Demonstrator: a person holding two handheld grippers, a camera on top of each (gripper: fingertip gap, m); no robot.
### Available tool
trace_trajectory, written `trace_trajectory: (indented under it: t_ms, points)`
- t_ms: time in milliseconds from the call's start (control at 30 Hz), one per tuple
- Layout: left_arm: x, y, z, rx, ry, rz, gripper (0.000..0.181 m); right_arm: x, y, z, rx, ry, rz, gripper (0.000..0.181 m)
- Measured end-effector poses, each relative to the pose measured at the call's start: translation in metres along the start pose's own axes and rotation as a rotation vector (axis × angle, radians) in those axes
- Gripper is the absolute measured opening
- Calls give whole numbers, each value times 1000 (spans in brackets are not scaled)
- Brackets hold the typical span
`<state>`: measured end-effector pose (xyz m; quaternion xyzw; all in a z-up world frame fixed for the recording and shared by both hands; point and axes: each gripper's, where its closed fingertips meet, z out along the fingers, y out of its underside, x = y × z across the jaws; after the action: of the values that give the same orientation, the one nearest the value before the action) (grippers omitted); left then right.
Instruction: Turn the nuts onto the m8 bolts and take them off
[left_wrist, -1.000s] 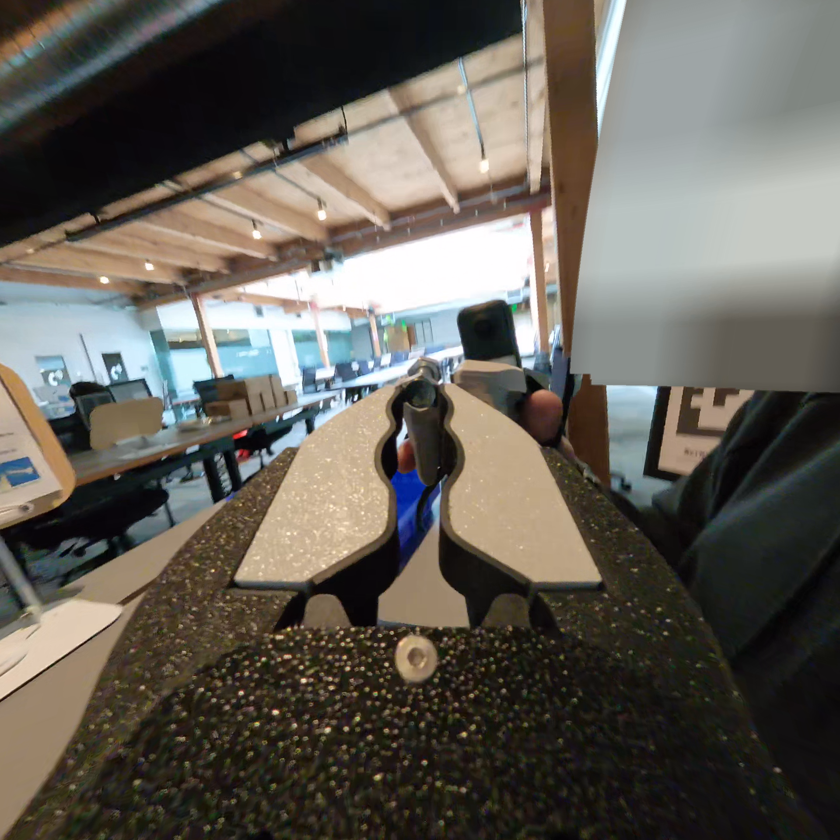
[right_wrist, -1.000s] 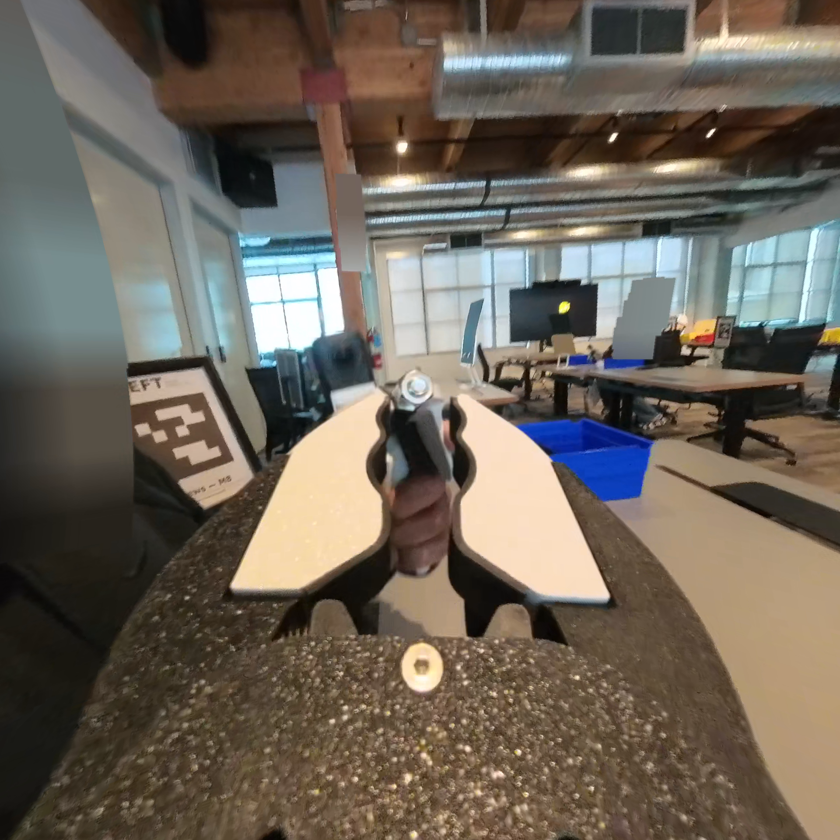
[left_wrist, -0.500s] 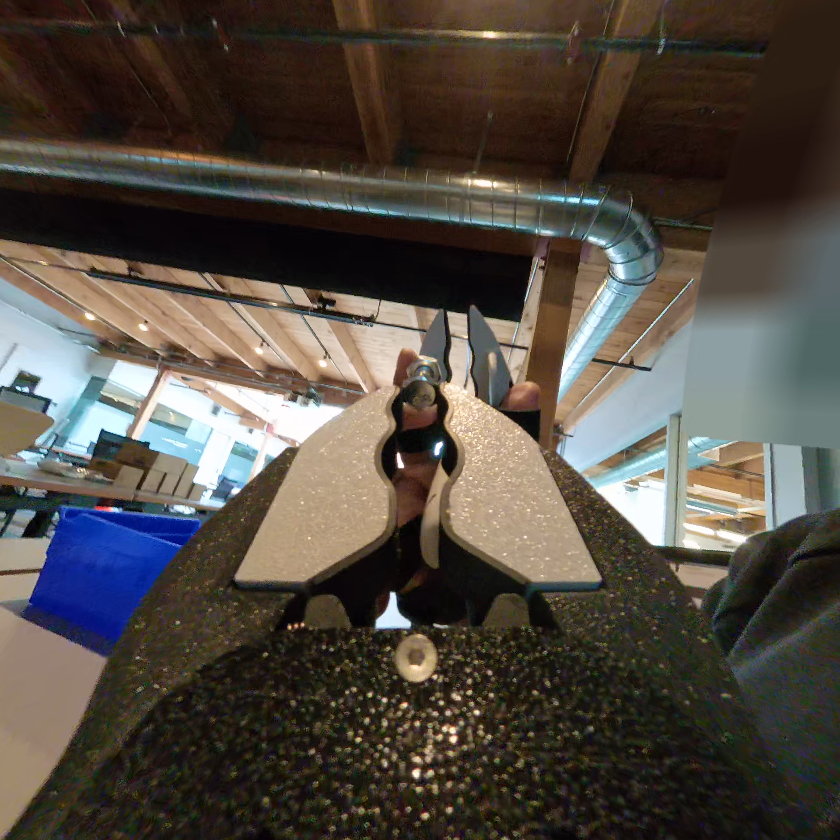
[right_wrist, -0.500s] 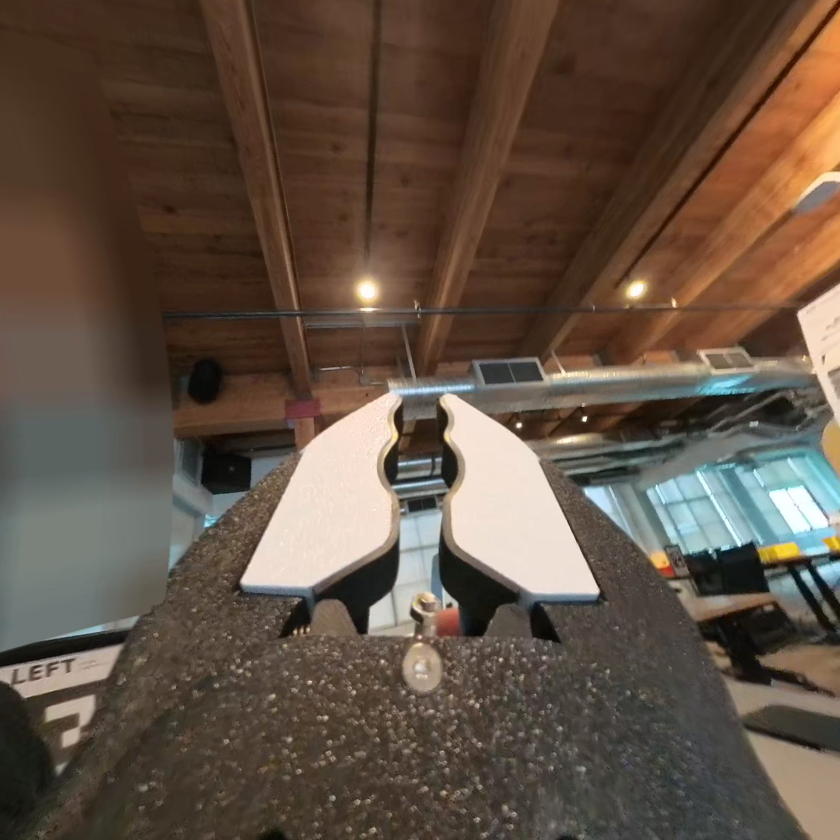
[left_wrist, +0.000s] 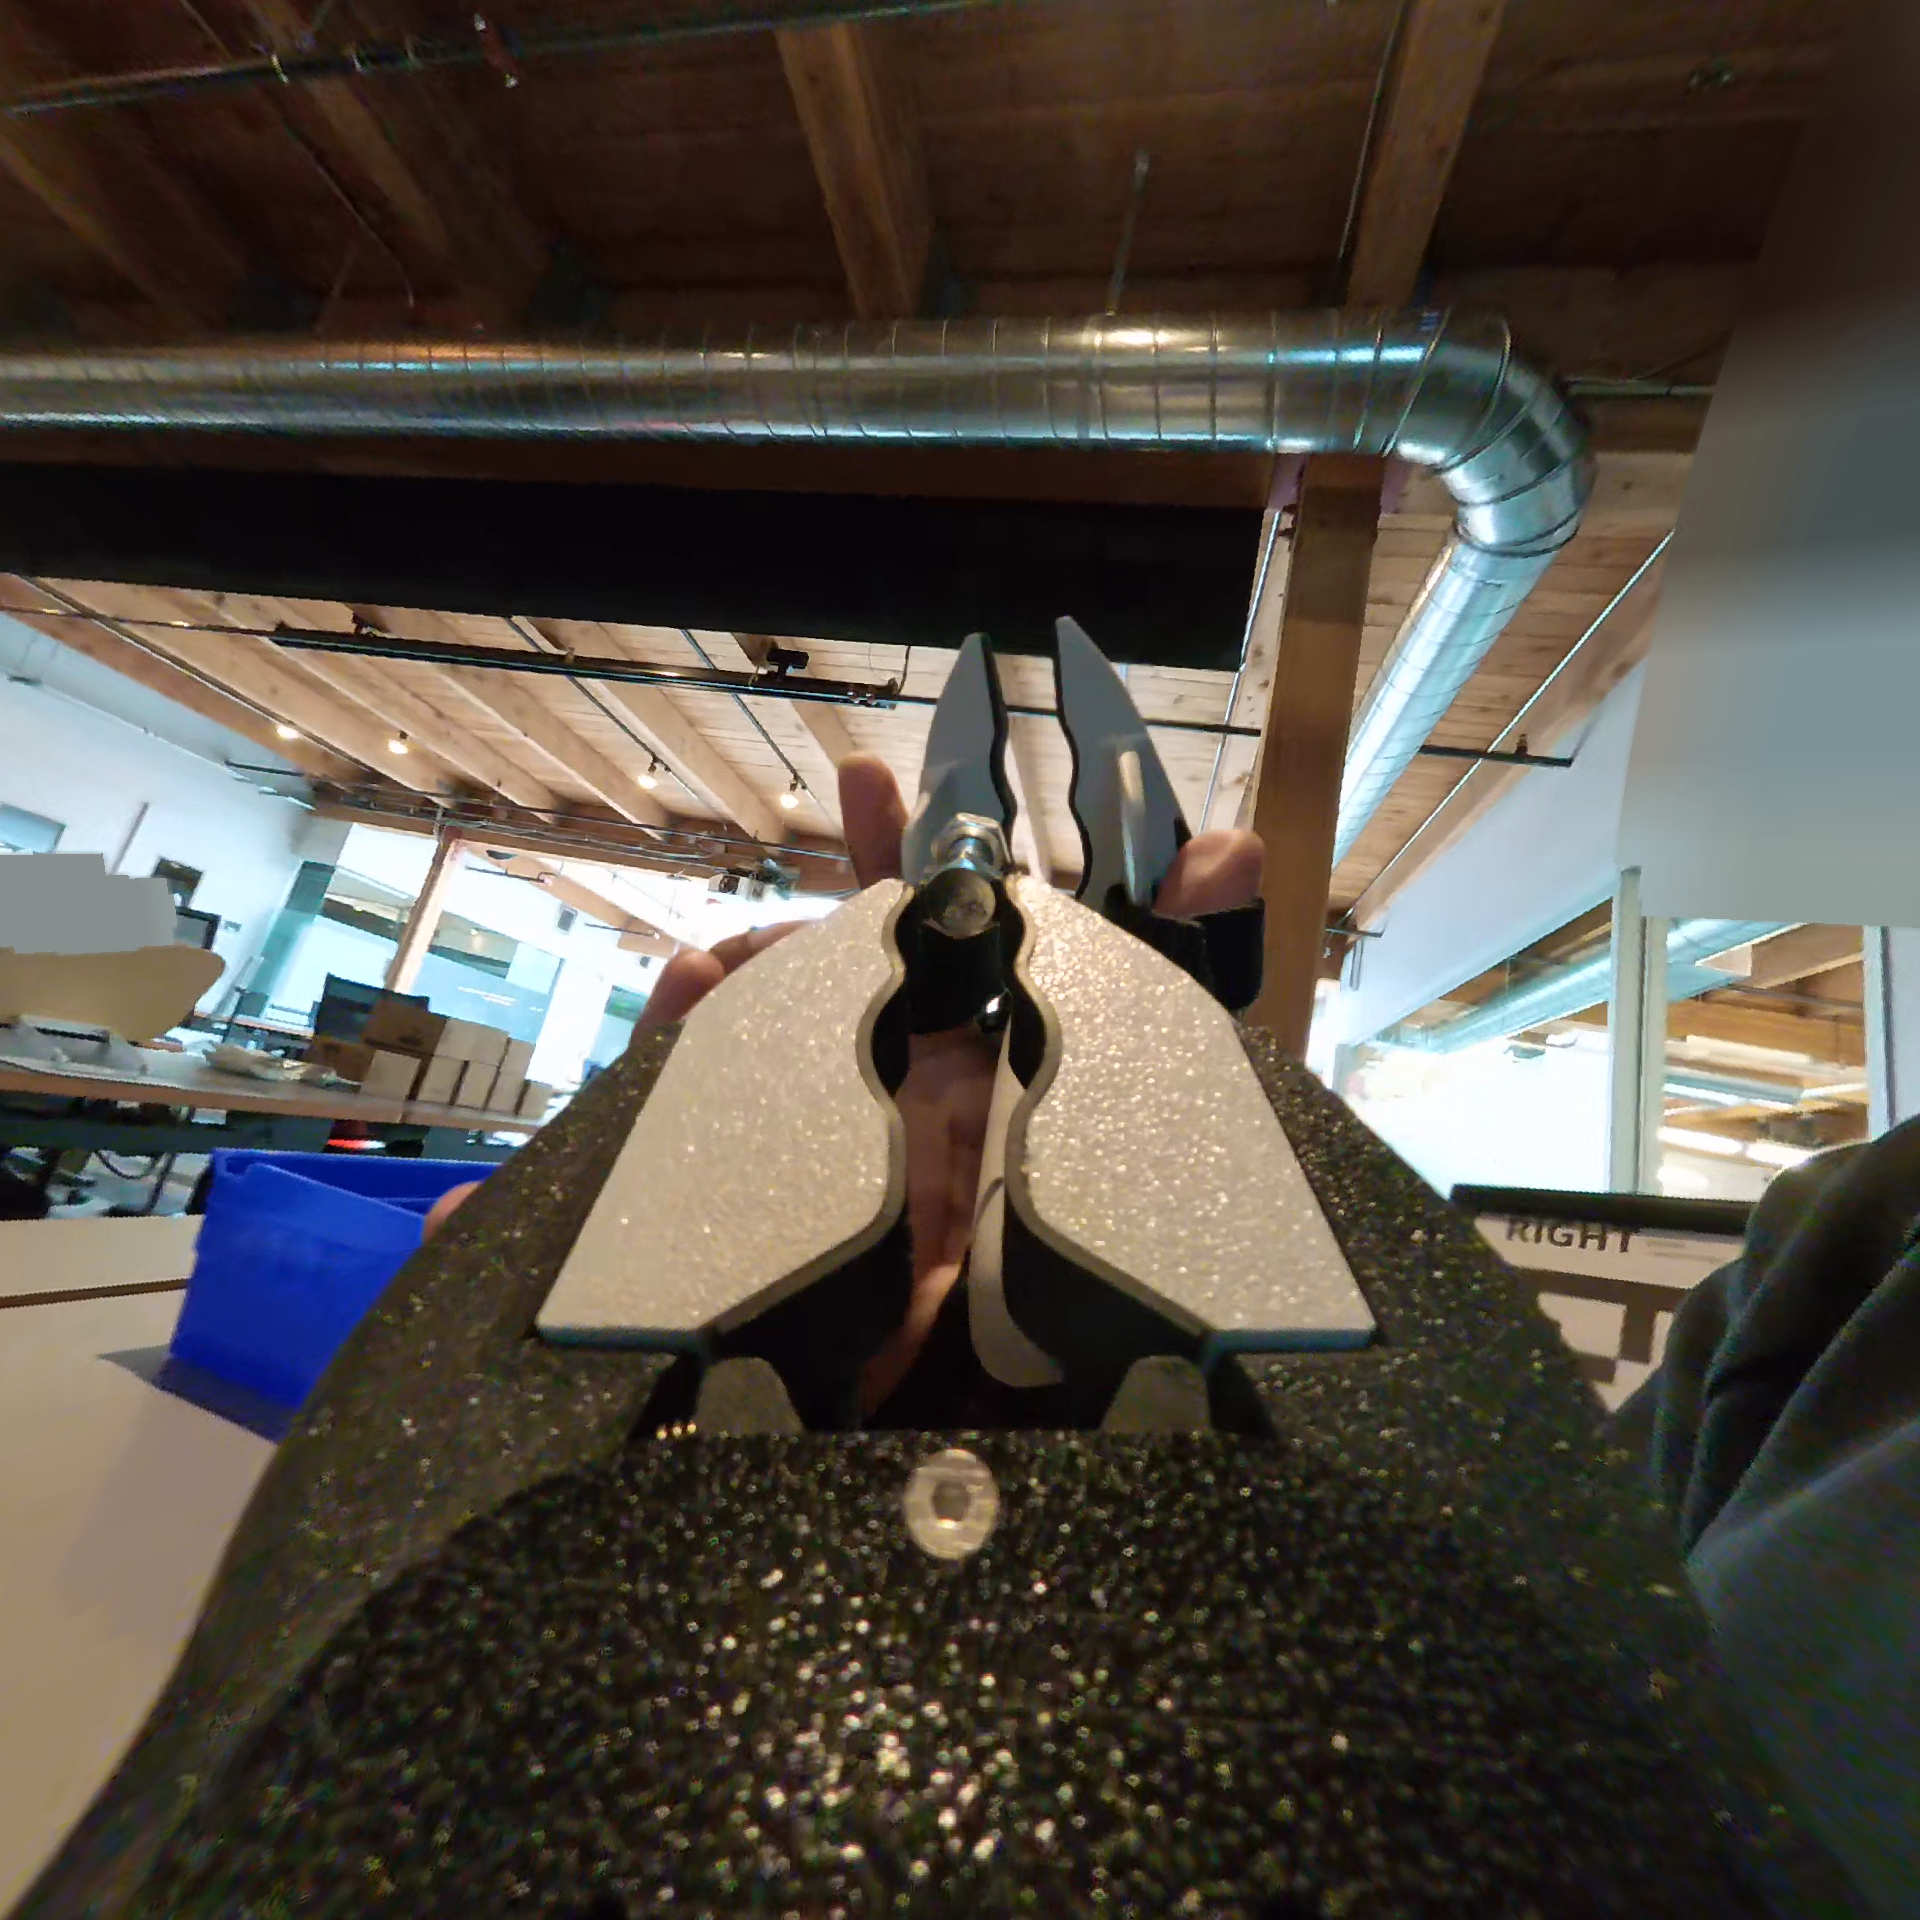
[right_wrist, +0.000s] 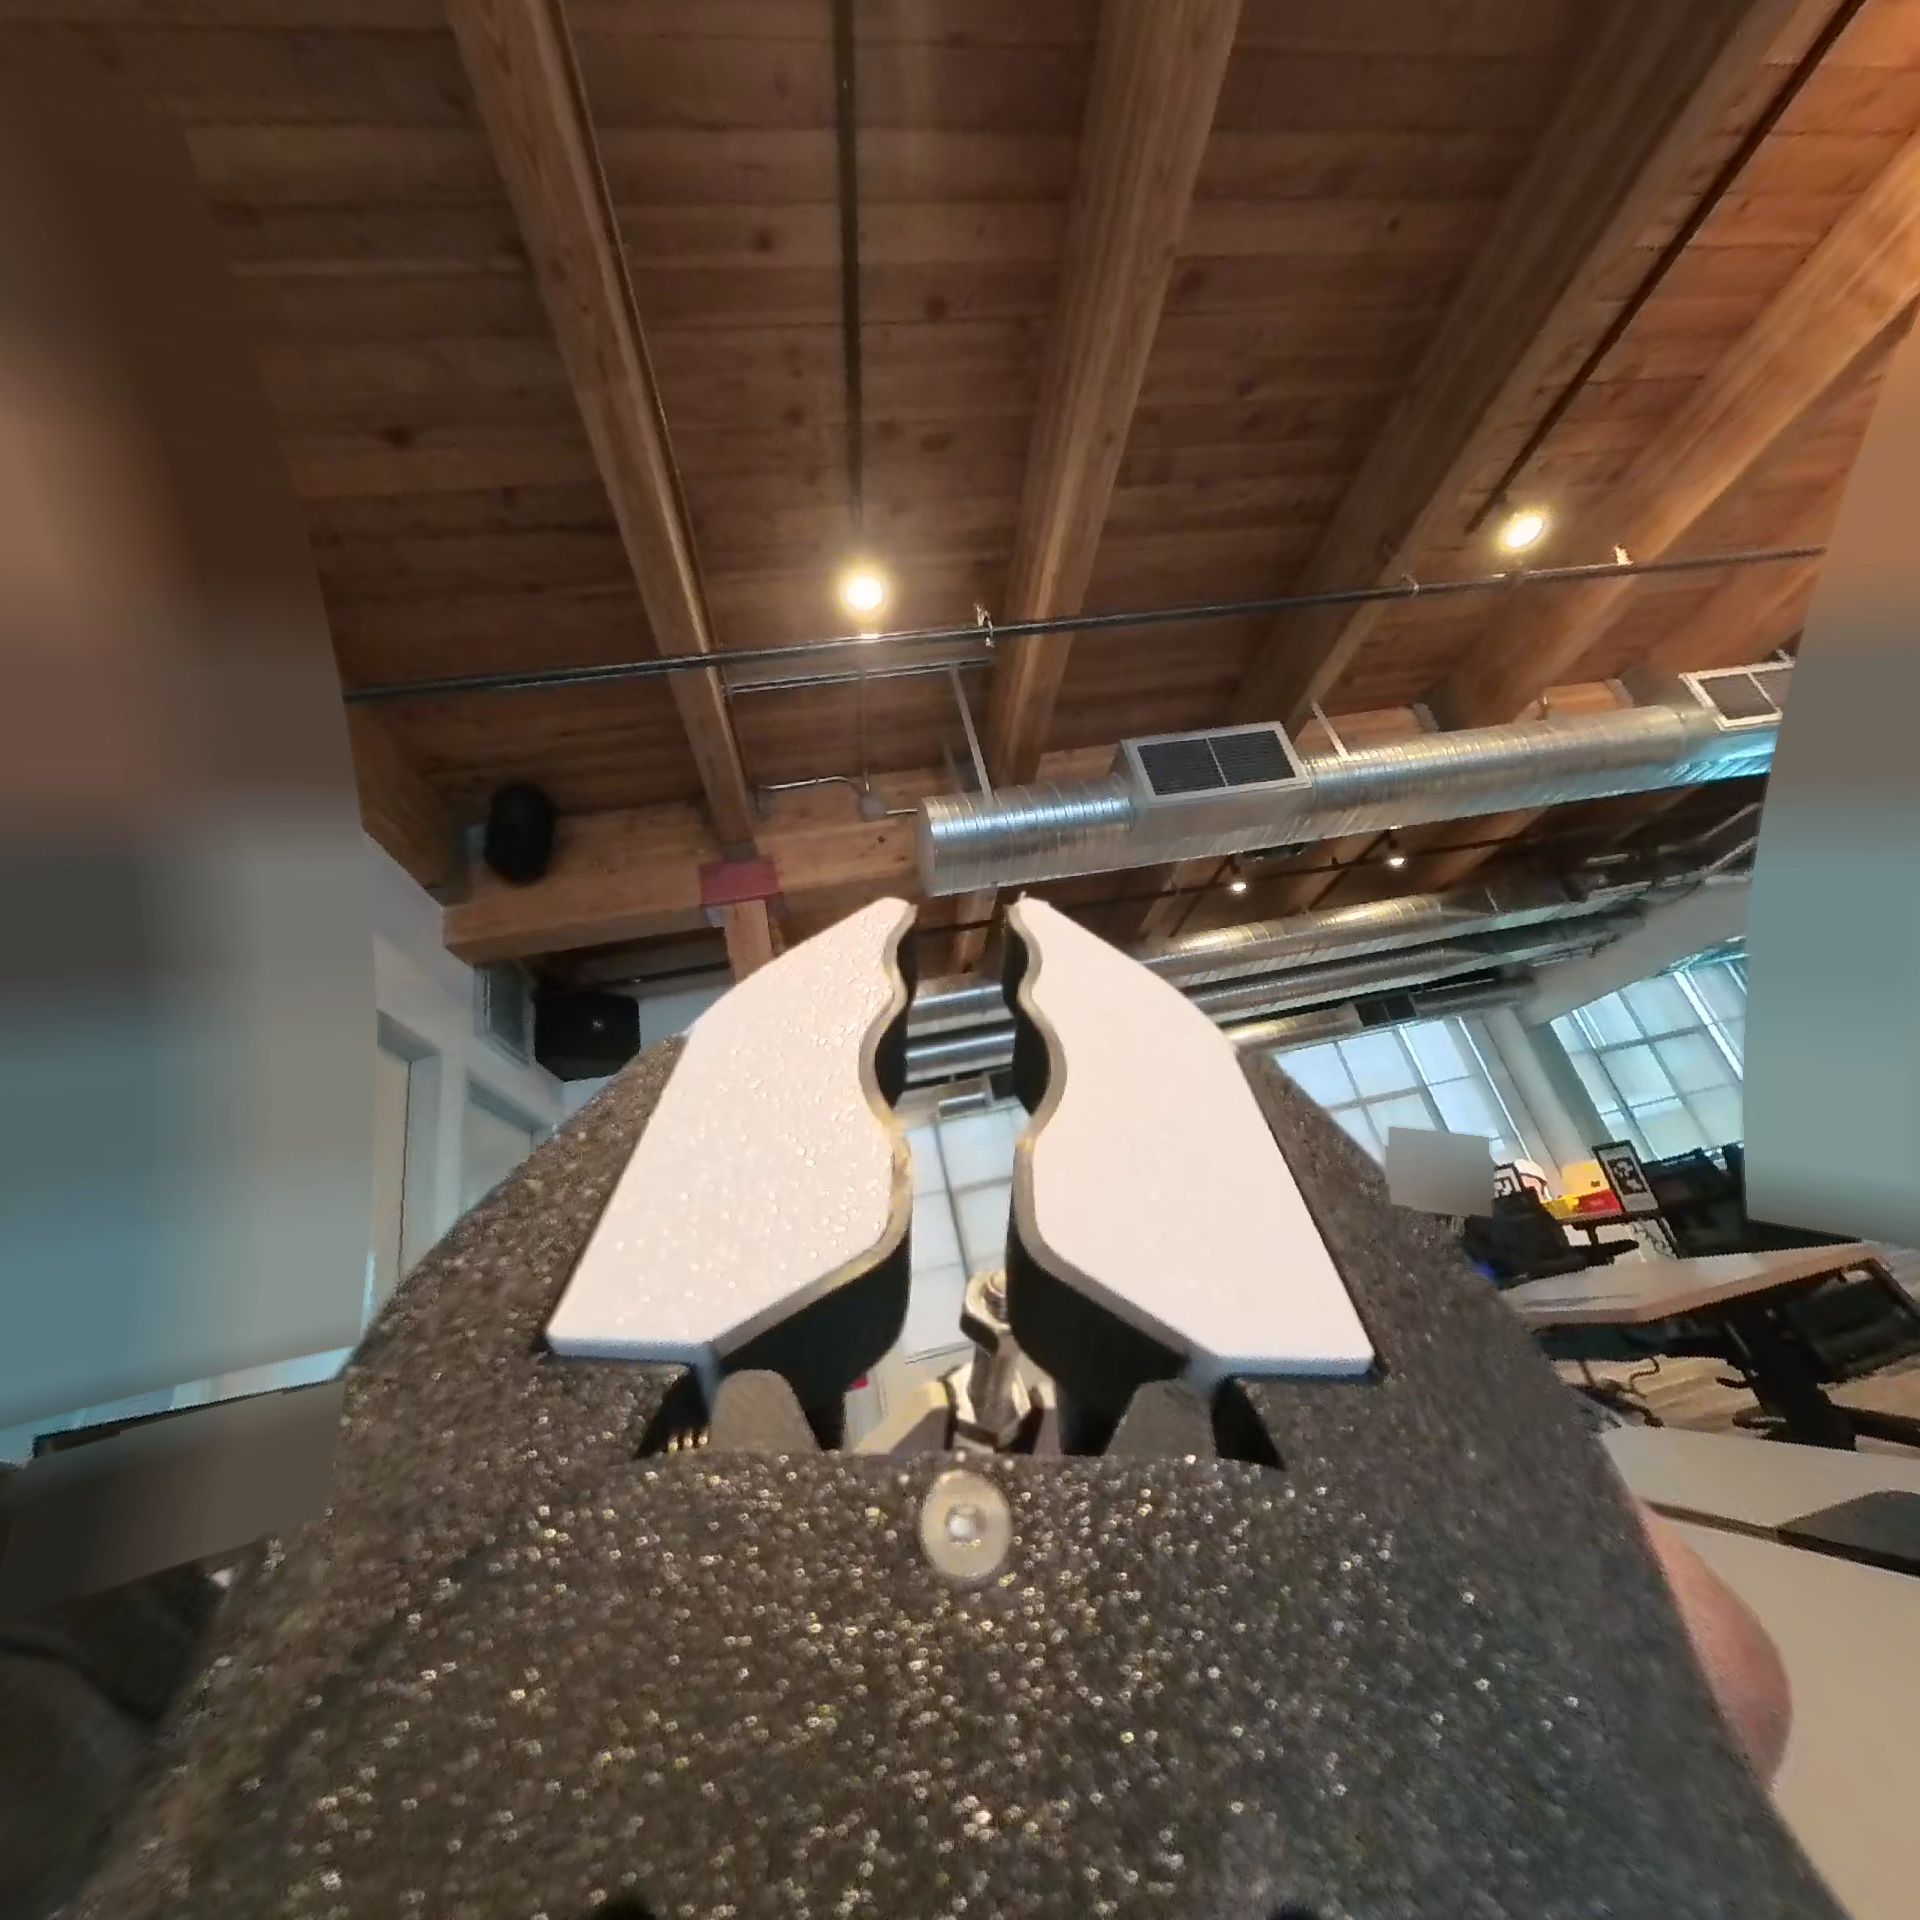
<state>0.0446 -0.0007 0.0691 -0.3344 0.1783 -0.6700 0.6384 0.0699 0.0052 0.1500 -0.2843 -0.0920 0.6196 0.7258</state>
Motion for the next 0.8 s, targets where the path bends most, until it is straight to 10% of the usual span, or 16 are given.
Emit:
trace_trajectory:
  t_ms: [800]
  points:
    - [4,-25,2,46,70,-125,13,-32,-12,9,-25,-36,-178,3]
